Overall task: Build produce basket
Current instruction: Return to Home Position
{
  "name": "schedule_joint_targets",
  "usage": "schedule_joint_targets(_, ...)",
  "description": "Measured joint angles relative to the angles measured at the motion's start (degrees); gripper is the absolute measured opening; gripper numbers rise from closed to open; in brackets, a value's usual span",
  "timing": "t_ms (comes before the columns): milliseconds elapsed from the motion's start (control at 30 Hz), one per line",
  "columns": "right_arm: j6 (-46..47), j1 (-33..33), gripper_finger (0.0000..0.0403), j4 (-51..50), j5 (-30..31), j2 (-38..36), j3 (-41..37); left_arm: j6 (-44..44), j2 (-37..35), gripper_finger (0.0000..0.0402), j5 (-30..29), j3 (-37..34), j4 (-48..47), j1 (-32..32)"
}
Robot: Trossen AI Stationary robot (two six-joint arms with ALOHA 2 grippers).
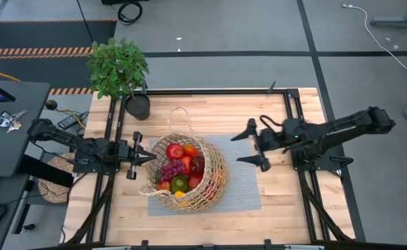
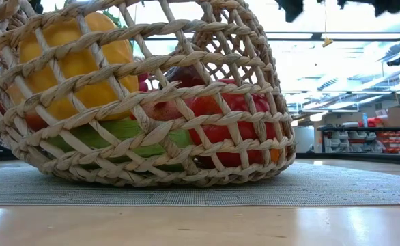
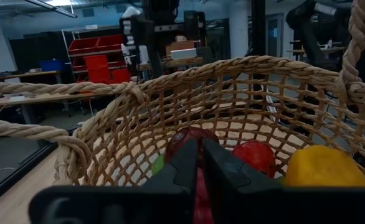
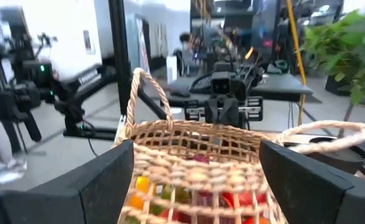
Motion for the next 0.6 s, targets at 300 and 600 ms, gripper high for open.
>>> schedule_joint_targets(300, 6.6, -2.8, 0.0348, 13.0, -0.4, -14.5, -17.9, 0.0, 0.0, 0.0034, 0.0, 0.0, 0.0, 0.0)
schedule_joint_targets(600, 15.2, -6.7, 0.0348, 18.0, -1.0, -22.6, -27.3, 0.0, 0.0, 0.0029, 0.0, 0.0, 0.0, 0.0)
